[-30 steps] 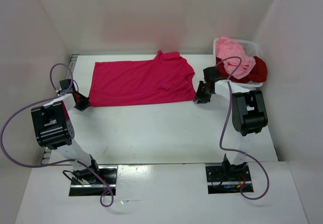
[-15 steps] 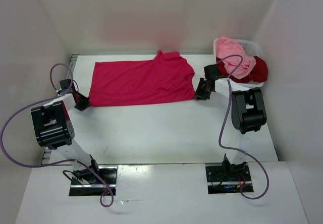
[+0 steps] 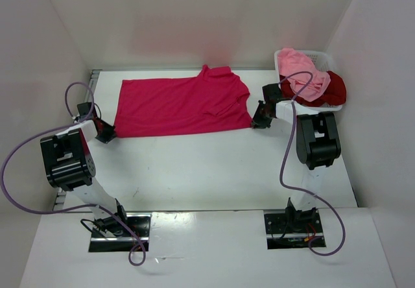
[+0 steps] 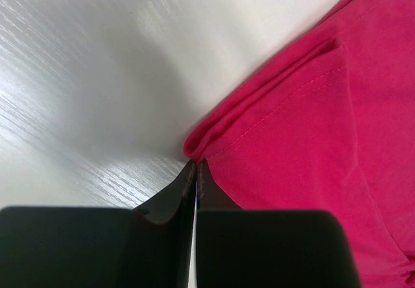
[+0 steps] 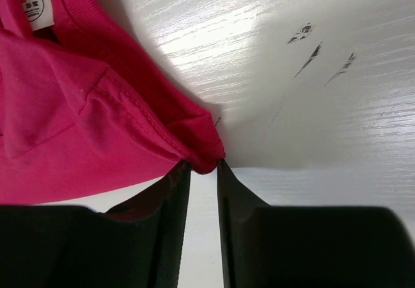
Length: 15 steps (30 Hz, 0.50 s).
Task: Fold and stack the t-shirts
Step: Fold the flattened tshirt in 1/3 of the way
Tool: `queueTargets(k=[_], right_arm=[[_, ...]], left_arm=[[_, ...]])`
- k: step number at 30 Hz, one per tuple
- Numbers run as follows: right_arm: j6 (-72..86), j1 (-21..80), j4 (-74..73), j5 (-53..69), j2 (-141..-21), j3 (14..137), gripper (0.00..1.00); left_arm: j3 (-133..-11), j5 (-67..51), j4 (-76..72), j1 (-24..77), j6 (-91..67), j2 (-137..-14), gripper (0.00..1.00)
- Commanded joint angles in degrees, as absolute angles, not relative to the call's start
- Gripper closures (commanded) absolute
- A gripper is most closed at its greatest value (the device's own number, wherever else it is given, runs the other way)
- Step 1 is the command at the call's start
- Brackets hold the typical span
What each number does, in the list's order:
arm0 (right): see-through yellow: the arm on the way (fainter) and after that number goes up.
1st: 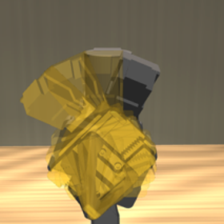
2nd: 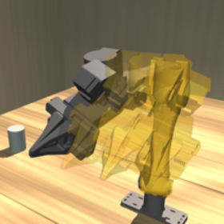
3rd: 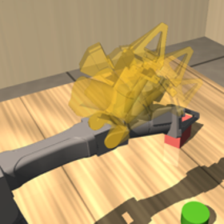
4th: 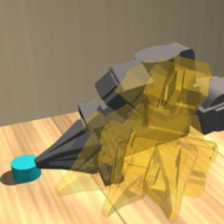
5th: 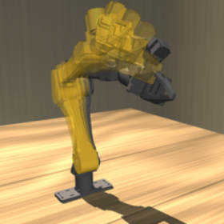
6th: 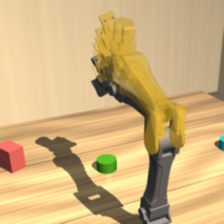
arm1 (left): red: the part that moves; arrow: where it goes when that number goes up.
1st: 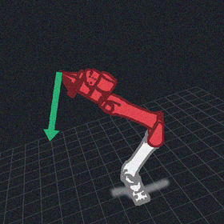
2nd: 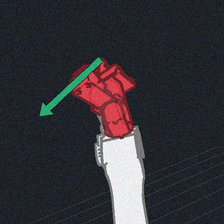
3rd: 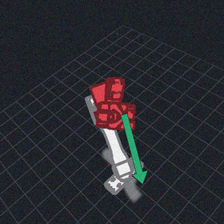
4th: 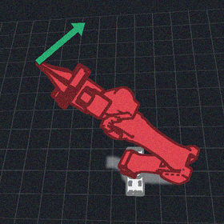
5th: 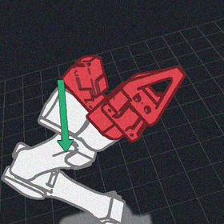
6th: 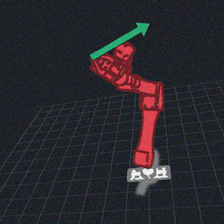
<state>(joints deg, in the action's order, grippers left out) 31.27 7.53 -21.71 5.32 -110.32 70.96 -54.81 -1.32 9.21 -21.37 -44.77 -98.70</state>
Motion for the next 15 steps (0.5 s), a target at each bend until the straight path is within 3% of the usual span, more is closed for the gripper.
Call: queueTargets(k=[1,3,8,15], right_arm=[[33.04,6.77,-19.34,2.64,-112.14,72.42,0.76],[33.05,6.77,-18.81,1.93,-112.15,72.42,0.86],[33.05,6.77,-18.81,1.93,-109.79,71.20,0.97],[34.10,6.77,-23.37,-1.58,-103.89,68.12,1.00]], left_arm=[[-56.77,-0.09,8.35,-21.88,-43.68,-100.11,1.00],[-56.78,0.43,8.35,-21.88,-43.16,-100.63,1.00],[-58.71,2.63,9.40,-21.88,-42.02,-101.16,1.00],[-59.24,3.69,10.99,-23.55,-42.01,-101.69,1.00]])
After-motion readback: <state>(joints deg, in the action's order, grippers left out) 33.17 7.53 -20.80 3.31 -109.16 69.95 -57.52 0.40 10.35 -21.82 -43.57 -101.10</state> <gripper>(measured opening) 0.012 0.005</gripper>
